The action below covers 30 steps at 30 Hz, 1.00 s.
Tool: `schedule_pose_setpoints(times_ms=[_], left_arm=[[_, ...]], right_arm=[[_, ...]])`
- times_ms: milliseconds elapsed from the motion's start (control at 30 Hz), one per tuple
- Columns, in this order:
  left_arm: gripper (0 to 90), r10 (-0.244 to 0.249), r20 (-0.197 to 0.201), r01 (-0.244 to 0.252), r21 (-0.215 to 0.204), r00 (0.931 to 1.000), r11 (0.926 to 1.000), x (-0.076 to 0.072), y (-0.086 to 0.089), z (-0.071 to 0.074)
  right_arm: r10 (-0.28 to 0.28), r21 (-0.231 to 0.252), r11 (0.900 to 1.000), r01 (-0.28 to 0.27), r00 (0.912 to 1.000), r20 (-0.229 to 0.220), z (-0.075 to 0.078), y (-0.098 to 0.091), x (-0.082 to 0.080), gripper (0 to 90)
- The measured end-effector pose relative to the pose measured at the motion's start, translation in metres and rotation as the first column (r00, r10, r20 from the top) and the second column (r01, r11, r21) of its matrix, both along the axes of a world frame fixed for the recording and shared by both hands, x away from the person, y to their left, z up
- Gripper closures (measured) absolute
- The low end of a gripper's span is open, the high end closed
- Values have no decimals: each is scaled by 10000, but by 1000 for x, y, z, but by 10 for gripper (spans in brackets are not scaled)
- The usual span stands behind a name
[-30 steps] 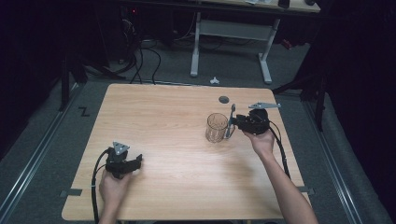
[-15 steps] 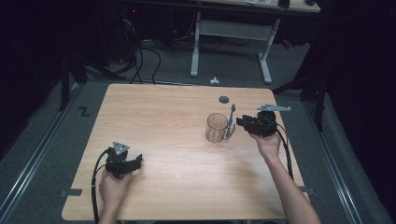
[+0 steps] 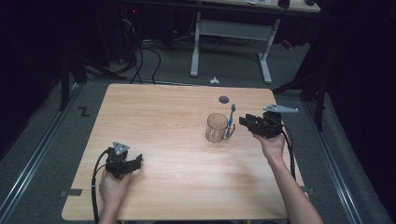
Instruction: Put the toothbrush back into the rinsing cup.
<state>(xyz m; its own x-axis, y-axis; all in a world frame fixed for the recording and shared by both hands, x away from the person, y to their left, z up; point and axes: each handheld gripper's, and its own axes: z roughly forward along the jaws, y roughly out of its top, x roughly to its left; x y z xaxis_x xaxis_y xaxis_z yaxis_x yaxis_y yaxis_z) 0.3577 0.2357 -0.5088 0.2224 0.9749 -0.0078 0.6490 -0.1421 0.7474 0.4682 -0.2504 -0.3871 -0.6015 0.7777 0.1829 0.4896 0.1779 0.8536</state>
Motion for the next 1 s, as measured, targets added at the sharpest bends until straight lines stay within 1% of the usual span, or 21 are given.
schedule_pose_setpoints(times_ms=[100, 367, 567, 667, 833, 900, 1000], left_arm=[[287, 16, 7, -16, -1, 10000, 10000, 0, 0, 0], [287, 19, 7, -19, -1, 10000, 10000, 0, 0, 0], [287, 24, 8, -24, -3, 10000, 10000, 0, 0, 0], [287, 24, 9, -24, -4, 10000, 10000, 0, 0, 0], [287, 23, 7, -23, -4, 10000, 10000, 0, 0, 0], [287, 23, 8, -23, -1, 10000, 10000, 0, 0, 0], [287, 25, 8, -25, -2, 10000, 10000, 0, 0, 0]], right_arm=[[-34, -9, 10000, 34, 10000, 40, -1, -3, -3, 583], [-200, 84, 9998, 200, 9998, -39, -3, -12, -9, 577], [-121, 13, 9999, 121, 9998, 140, 0, -12, -14, 573], [-206, -34, 9998, 207, 9994, 281, -2, -14, -18, 572], [-272, -53, 9996, 273, 9995, 157, -6, -19, -22, 572], [-274, -63, 9996, 276, 9993, 270, -6, -20, -25, 573], [-277, -3, 9996, 277, 9992, 299, -7, -23, -29, 575]])
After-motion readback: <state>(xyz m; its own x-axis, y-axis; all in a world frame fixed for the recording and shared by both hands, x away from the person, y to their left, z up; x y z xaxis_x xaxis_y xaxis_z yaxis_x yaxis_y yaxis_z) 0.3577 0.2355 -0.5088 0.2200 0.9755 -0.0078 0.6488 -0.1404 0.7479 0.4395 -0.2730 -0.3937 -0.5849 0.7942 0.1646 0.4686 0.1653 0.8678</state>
